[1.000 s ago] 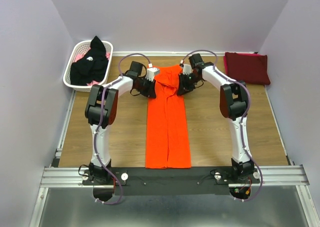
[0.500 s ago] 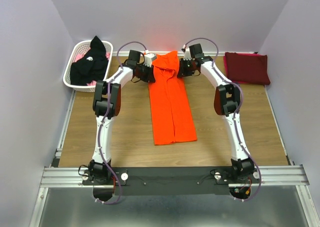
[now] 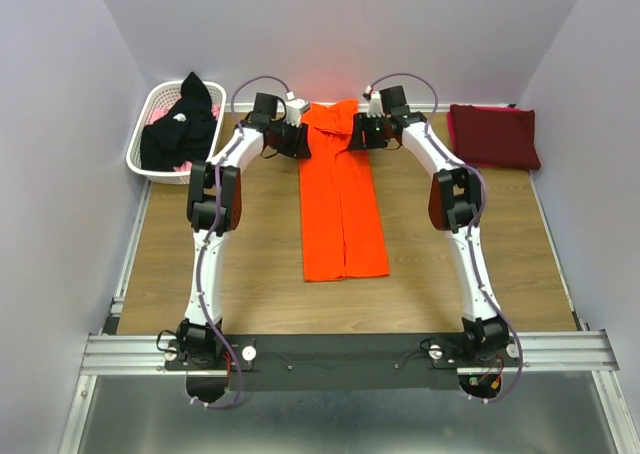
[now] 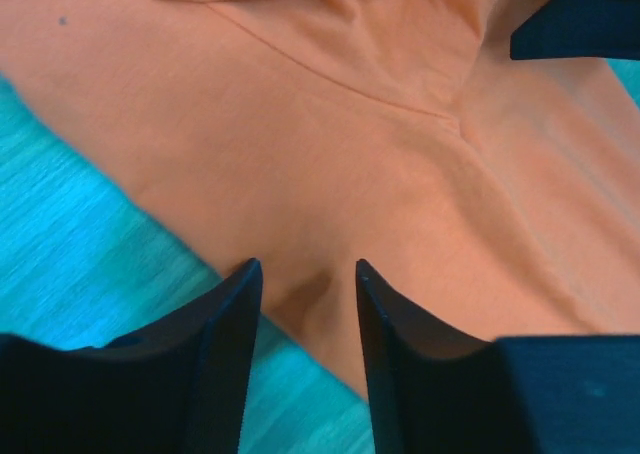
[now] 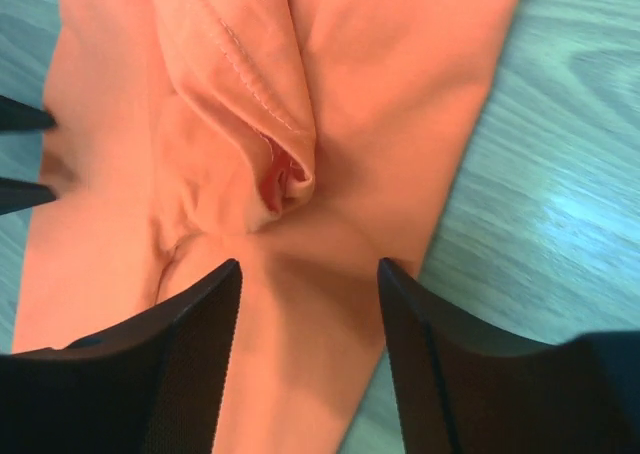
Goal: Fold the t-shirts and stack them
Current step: Rotate the tshirt 90 degrees
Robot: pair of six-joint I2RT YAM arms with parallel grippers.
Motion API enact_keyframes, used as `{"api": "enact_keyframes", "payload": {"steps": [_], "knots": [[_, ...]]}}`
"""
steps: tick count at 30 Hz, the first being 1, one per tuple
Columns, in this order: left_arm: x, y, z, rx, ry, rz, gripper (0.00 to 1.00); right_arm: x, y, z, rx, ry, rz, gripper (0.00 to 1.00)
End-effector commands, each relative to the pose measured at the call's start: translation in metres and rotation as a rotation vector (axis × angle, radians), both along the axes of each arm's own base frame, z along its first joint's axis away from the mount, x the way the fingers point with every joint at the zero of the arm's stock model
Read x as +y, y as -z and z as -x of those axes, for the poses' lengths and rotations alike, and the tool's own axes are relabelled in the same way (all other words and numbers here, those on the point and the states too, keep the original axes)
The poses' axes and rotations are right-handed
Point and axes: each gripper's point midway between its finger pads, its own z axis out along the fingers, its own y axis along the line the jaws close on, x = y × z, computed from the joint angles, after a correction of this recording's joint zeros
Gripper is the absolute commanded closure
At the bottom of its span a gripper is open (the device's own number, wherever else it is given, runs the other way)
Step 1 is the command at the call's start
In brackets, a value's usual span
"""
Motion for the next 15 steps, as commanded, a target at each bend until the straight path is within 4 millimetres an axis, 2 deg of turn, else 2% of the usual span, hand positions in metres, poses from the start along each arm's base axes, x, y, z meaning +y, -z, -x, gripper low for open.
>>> {"api": "enact_keyframes", "payload": {"steps": [1,3,4,5,6,7,8,10,11,12,13,14,15], "knots": [[0.002,-0.103,-0.002,-0.203,0.057,0.021,0.44,-0.010,-0.062,0.000,-0.116,-0.040,0.021,0.32],[0.003,-0.142,0.001,-0.291,0.077,0.016,0.29,-0.014,-0.098,-0.001,-0.227,-0.089,0.055,0.27],[0.005,-0.178,0.008,-0.378,0.099,0.004,0.10,-0.016,-0.129,0.003,-0.289,-0.097,0.057,0.22],[0.007,-0.195,0.011,-0.420,0.101,-0.004,0.03,-0.019,-0.142,0.005,-0.316,-0.102,0.068,0.16],[0.009,-0.212,0.016,-0.459,0.105,-0.012,0.03,-0.020,-0.157,0.007,-0.351,-0.111,0.071,0.10],[0.014,-0.244,0.027,-0.530,0.111,-0.022,0.03,-0.021,-0.172,0.011,-0.389,-0.134,0.080,0.00],[0.016,-0.250,0.034,-0.562,0.136,-0.047,0.03,-0.021,-0.202,0.019,-0.450,-0.162,0.075,0.00],[0.020,-0.270,0.048,-0.618,0.141,-0.059,0.03,-0.021,-0.231,0.031,-0.507,-0.192,0.065,0.00],[0.023,-0.288,0.064,-0.664,0.139,-0.054,0.03,-0.020,-0.233,0.037,-0.511,-0.211,0.064,0.00],[0.021,-0.294,0.075,-0.705,0.184,-0.054,0.03,-0.022,-0.254,0.045,-0.554,-0.223,0.061,0.00],[0.021,-0.301,0.086,-0.740,0.214,-0.052,0.03,-0.023,-0.257,0.049,-0.558,-0.226,0.062,0.00],[0.021,-0.312,0.103,-0.796,0.232,-0.045,0.03,-0.024,-0.251,0.054,-0.539,-0.231,0.066,0.00],[0.020,-0.318,0.110,-0.825,0.234,-0.032,0.03,-0.027,-0.259,0.062,-0.551,-0.232,0.069,0.00]]}}
